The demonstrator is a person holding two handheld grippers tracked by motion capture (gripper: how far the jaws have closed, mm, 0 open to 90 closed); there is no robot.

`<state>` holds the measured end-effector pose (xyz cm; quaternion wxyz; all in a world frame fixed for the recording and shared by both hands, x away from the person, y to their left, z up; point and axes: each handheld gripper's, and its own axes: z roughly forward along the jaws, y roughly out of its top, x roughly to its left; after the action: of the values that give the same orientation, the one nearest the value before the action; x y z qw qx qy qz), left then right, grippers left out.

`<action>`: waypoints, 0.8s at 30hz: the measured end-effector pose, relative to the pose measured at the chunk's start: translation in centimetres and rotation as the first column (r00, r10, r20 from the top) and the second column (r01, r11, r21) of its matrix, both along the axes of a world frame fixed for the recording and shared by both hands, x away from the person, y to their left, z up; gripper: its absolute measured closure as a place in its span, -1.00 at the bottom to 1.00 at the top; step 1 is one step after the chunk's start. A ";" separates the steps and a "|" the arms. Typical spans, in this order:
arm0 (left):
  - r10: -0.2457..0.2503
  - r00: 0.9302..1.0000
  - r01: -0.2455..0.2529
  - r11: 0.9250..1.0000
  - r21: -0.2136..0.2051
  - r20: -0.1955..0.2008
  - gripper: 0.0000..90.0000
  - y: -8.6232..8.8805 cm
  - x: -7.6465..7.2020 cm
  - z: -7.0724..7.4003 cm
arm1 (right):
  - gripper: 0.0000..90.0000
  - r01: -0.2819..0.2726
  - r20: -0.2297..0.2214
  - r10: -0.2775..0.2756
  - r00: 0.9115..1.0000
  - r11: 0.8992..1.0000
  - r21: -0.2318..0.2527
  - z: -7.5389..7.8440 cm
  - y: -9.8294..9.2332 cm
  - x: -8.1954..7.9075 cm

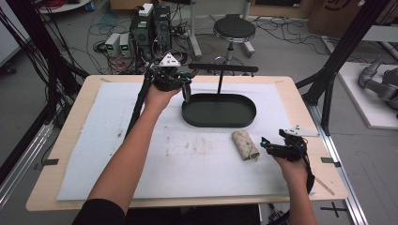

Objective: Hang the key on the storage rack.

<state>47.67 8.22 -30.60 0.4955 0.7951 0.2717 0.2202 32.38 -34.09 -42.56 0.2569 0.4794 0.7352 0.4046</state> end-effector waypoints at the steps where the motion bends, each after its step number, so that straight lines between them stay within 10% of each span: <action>1: 0.002 1.000 -0.002 1.000 0.001 -0.002 0.86 -0.1 0.0 -0.1 | -0.63 0.000 -0.002 0.000 1.000 1.000 0.000 0.0 0.0 0.0; 24: 0.028 0.999 -0.027 0.999 0.043 -0.020 0.86 -1.7 1.2 -1.6 | -0.63 -0.006 -0.011 0.006 1.000 1.000 -0.002 -0.2 0.0 0.1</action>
<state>48.87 6.50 -32.16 0.4723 0.8040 0.2830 0.2245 32.52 -34.07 -42.71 0.2521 0.4789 0.7384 0.4023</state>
